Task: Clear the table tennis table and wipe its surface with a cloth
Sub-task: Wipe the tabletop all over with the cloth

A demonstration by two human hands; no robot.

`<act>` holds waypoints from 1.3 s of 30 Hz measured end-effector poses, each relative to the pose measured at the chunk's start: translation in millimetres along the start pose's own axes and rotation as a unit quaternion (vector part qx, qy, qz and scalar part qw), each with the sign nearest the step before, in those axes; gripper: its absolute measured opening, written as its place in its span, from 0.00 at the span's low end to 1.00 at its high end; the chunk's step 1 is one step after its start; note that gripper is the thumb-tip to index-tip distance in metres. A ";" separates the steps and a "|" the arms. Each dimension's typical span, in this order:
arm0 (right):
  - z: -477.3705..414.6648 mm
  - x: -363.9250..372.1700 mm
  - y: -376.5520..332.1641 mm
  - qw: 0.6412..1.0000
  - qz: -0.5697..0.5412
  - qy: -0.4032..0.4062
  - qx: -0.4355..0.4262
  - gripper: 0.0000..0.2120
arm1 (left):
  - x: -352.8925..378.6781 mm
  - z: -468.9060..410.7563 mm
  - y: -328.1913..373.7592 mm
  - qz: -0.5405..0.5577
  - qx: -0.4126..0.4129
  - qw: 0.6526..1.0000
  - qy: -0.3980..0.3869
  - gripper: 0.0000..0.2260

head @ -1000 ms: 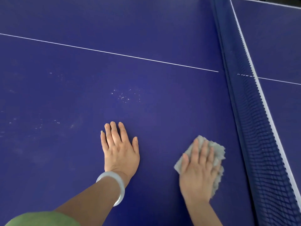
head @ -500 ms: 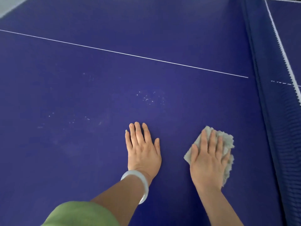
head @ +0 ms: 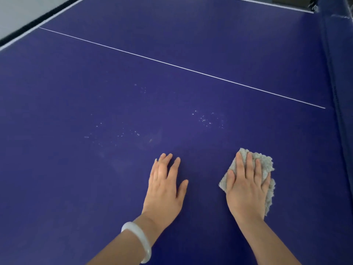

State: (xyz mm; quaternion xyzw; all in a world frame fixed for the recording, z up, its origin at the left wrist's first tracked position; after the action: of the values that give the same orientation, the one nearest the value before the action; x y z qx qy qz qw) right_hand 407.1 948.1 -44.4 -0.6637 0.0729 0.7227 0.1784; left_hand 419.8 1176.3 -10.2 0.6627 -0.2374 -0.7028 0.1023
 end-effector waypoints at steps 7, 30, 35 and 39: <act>6.1 -3.4 -15.5 0.999 -0.023 0.019 0.042 0.30 | -15.2 28.0 -57.7 -0.163 0.051 0.985 -0.040 0.31; -175.8 -18.4 -49.8 0.997 -0.043 -0.017 0.061 0.31 | -8.5 9.2 -57.4 -0.189 0.069 0.977 -0.065 0.30; -194.5 -4.5 -176.5 0.989 -0.038 -0.080 -0.121 0.30 | -6.7 8.5 -59.1 -0.191 0.070 0.977 -0.066 0.30; -118.0 16.4 -215.9 0.940 0.038 -0.083 -0.328 0.31 | -7.8 7.2 -59.1 -0.187 0.068 0.978 -0.066 0.30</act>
State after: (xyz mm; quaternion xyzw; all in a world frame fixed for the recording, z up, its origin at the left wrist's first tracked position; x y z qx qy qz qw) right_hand 593.0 1110.3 -45.0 -0.6197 -0.1585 0.7654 -0.0711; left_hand 423.6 1232.5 -31.0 0.6530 -0.1630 -0.7338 -0.0924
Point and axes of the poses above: each hand's wrist, its own z-axis away from the middle knuckle, its own x-axis out of the palm, y = z × x, the point moved 9 cm from there along -z, towards the middle knuckle, and after that the axes turned 2 degrees about -x, right-handed, at the moved point
